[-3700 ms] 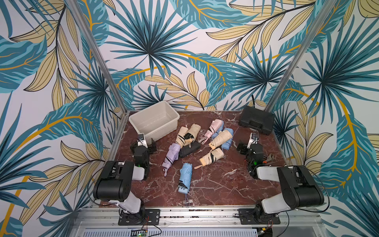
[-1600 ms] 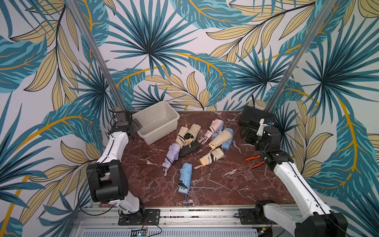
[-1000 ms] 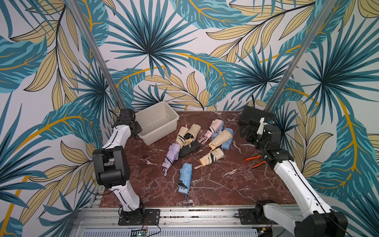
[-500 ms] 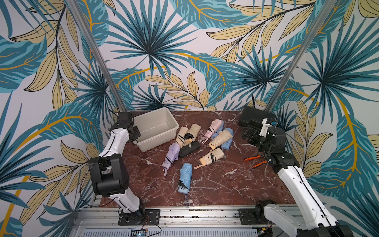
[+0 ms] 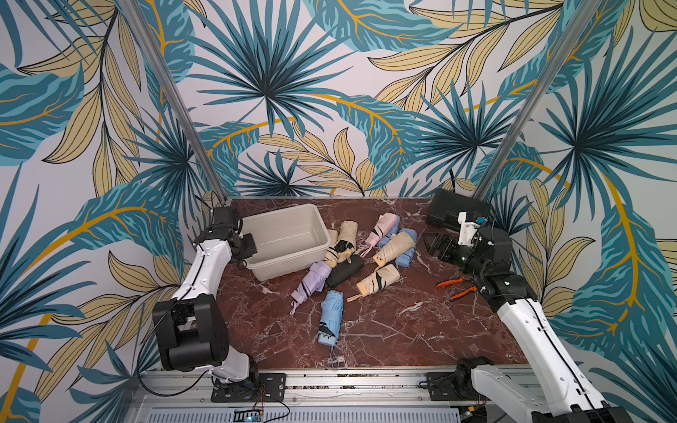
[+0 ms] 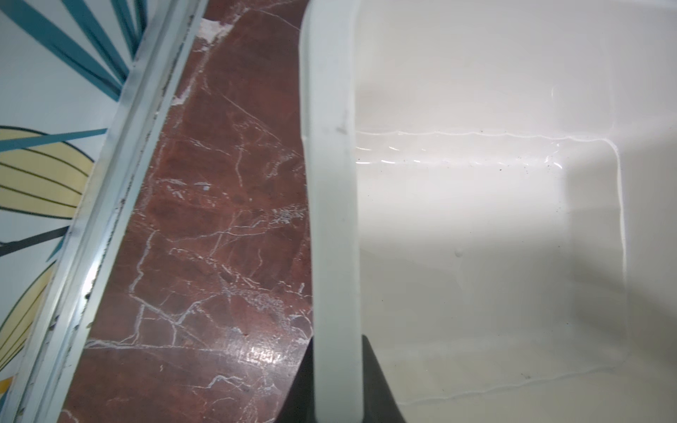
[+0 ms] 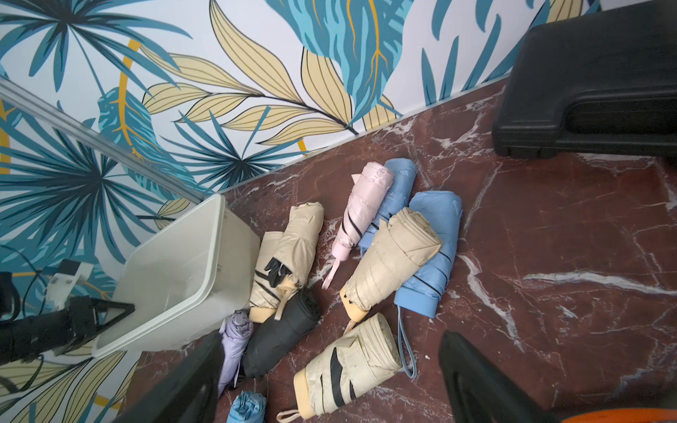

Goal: Put the umbrella into the storage box
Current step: Adjust the storage box at the center of the board.

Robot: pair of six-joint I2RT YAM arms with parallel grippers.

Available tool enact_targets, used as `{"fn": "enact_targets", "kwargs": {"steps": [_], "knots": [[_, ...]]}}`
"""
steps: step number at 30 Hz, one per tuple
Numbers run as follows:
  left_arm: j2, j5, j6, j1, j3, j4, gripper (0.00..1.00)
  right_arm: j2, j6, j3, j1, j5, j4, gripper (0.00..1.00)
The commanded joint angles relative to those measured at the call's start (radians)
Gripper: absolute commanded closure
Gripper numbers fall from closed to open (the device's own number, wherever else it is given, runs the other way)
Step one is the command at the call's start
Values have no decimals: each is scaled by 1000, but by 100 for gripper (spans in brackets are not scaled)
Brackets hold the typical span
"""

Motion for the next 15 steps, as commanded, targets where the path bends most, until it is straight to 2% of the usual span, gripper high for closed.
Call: {"fn": "enact_targets", "kwargs": {"steps": [1, 4, 9, 10, 11, 15], "knots": [[-10, 139, 71, -79, -9, -79, 100, 1, -23, 39, 28, -66, -48, 8], [-13, 156, 59, -108, -21, -82, 100, 14, -21, 62, 80, -76, -79, 8], [-23, 194, 42, -122, -53, -69, 100, 22, -90, 85, 233, -27, -92, 8], [-25, 193, 39, -121, -58, -68, 95, 26, -118, 93, 264, -15, -96, 8], [-27, 189, 37, -121, -61, -64, 85, 33, -143, 100, 288, -13, -99, 8], [-39, 170, 24, -122, -67, -49, 54, 68, -231, 131, 340, -44, -114, 8]]}}
